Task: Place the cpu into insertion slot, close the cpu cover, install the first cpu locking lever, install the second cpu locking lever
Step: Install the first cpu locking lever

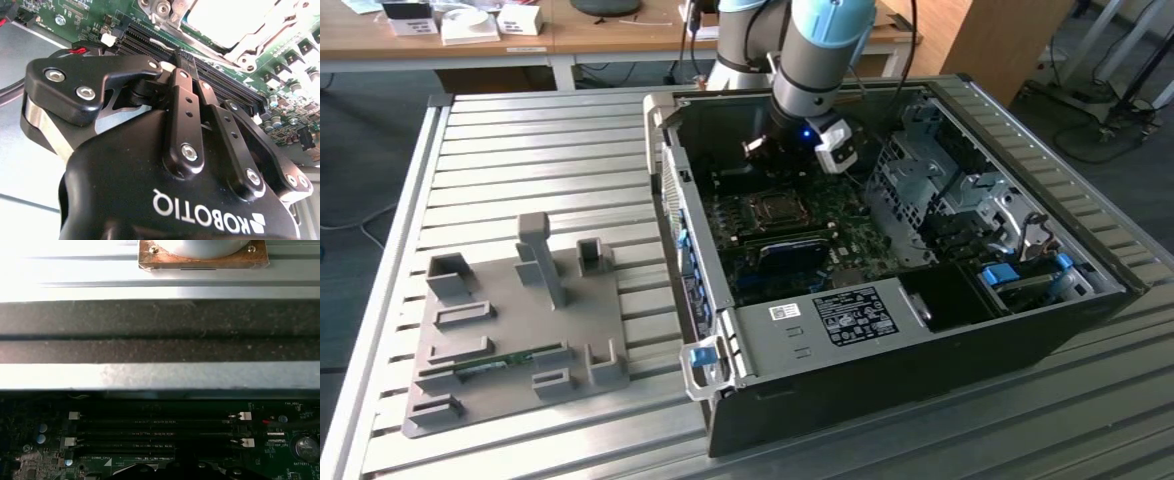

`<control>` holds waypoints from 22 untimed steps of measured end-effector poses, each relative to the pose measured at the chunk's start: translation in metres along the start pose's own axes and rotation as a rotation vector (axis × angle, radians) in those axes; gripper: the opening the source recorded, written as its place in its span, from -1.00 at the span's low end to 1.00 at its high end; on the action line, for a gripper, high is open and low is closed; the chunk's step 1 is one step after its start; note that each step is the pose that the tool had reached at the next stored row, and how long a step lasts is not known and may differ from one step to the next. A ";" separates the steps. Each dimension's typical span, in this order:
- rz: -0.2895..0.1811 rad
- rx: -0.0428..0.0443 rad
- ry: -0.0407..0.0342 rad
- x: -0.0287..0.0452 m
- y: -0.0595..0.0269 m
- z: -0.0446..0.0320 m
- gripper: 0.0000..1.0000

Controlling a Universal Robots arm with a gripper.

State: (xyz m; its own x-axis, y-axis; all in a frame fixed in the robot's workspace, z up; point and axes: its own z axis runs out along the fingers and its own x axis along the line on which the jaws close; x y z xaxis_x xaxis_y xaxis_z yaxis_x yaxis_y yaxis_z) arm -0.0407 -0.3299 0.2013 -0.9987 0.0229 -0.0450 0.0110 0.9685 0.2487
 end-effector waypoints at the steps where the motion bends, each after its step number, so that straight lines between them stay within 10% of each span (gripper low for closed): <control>1: 0.000 0.0002 0.0000 0.0000 -0.0001 0.0005 -0.79; 22: 0.000 0.0073 -0.0001 0.0000 -0.0014 0.0056 -0.79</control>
State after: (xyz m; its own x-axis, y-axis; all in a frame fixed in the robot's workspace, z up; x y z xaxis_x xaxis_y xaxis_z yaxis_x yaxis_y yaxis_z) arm -0.0404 -0.3299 0.1955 -0.9987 0.0225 -0.0452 0.0109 0.9703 0.2416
